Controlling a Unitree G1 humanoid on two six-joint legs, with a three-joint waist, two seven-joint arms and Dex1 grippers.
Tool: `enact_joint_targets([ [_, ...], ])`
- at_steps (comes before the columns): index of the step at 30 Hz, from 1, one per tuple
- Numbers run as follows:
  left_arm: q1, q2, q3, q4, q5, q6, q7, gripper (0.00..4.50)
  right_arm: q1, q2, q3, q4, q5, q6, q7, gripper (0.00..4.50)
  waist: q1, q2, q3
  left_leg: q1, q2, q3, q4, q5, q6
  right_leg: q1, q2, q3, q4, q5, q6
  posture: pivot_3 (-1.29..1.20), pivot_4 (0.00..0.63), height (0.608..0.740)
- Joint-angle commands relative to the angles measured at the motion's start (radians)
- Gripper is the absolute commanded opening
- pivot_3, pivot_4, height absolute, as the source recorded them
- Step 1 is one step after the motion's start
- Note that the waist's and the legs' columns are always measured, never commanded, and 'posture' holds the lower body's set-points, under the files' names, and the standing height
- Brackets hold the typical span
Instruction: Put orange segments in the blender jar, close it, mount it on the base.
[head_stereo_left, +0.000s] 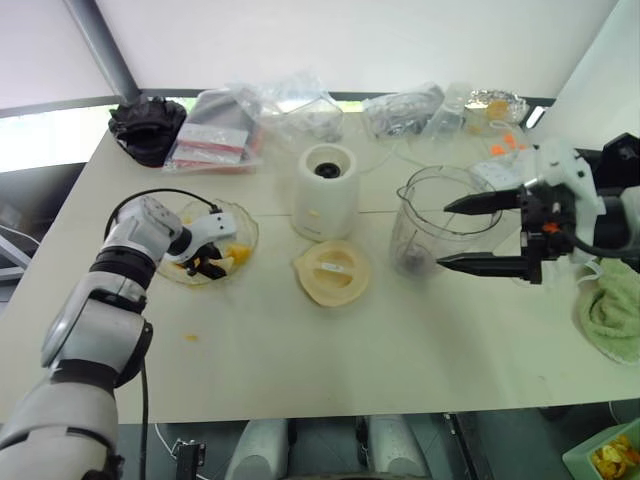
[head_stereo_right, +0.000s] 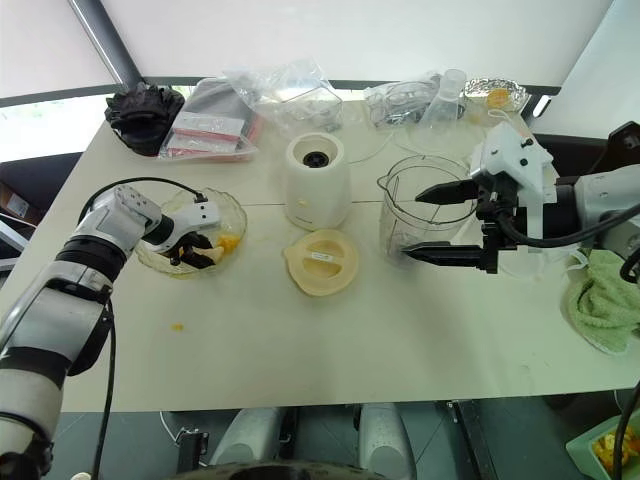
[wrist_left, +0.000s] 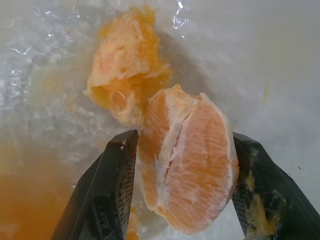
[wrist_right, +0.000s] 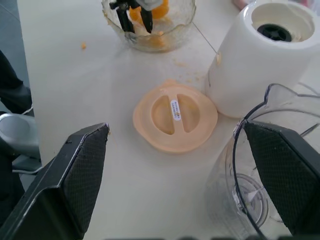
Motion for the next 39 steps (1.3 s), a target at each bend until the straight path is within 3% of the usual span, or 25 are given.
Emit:
enact_joint_targets([
  [1, 0.009, -0.013, -0.001, 0.026, 0.011, 0.002, 0.011, 2.63, -0.031, 0.004, -0.019, -0.011, -0.004, -0.016, -0.004, 4.46, 0.000, 0.000, 0.000, 0.000, 0.000, 0.000, 0.000, 0.000, 0.000, 0.000, 0.000, 0.000, 0.000, 0.000, 0.000, 0.00, 0.150, 0.740],
  [8, 0.009, -0.012, 0.004, 0.027, 0.008, 0.000, 0.014, 2.63, -0.040, 0.014, -0.011, -0.003, -0.020, -0.025, -0.004, 4.46, 0.000, 0.000, 0.000, 0.000, 0.000, 0.000, 0.000, 0.000, 0.000, 0.000, 0.000, 0.000, 0.000, 0.000, 0.000, 0.00, 0.150, 0.740],
  [11, 0.008, -0.013, 0.005, 0.029, 0.009, 0.003, 0.025, 1.36, -0.042, 0.016, -0.012, -0.001, -0.025, -0.027, 0.000, 4.50, 0.000, 0.000, 0.000, 0.000, 0.000, 0.000, 0.000, 0.000, 0.000, 0.000, 0.000, 0.000, 0.000, 0.000, 0.000, 0.00, 0.150, 0.740],
  [14, 0.009, -0.011, 0.005, 0.029, 0.006, 0.000, 0.012, 1.36, -0.042, 0.016, -0.012, 0.000, -0.029, -0.029, 0.004, 4.50, 0.000, 0.000, 0.000, 0.000, 0.000, 0.000, 0.000, 0.000, 0.000, 0.000, 0.000, 0.000, 0.000, 0.000, 0.000, 0.00, 0.150, 0.740],
  [16, 0.009, -0.011, 0.005, 0.028, 0.007, 0.000, 0.015, 0.92, -0.041, 0.017, -0.012, -0.002, -0.030, -0.028, 0.004, 4.50, 0.000, 0.000, 0.000, 0.000, 0.000, 0.000, 0.000, 0.000, 0.000, 0.000, 0.000, 0.000, 0.000, 0.000, 0.000, 0.00, 0.150, 0.740],
  [30, -0.059, 0.014, 0.110, 0.037, -0.054, 0.042, 0.070, 0.92, -0.023, 0.027, -0.023, -0.014, -0.030, -0.025, -0.004, 4.50, -0.002, -0.001, 0.001, 0.000, 0.000, 0.000, 0.000, 0.000, 0.000, 0.000, 0.000, 0.000, 0.000, 0.000, 0.000, 0.00, 0.150, 0.740],
  [39, -0.001, 0.108, 0.301, -0.253, -0.244, 0.319, 0.016, 0.92, 0.039, 0.036, -0.060, -0.047, -0.020, -0.024, -0.031, 4.50, -0.006, -0.002, 0.001, -0.001, 0.000, -0.001, 0.000, 0.000, 0.000, -0.001, 0.000, 0.000, 0.001, 0.000, 0.000, 0.00, 0.150, 0.740],
])
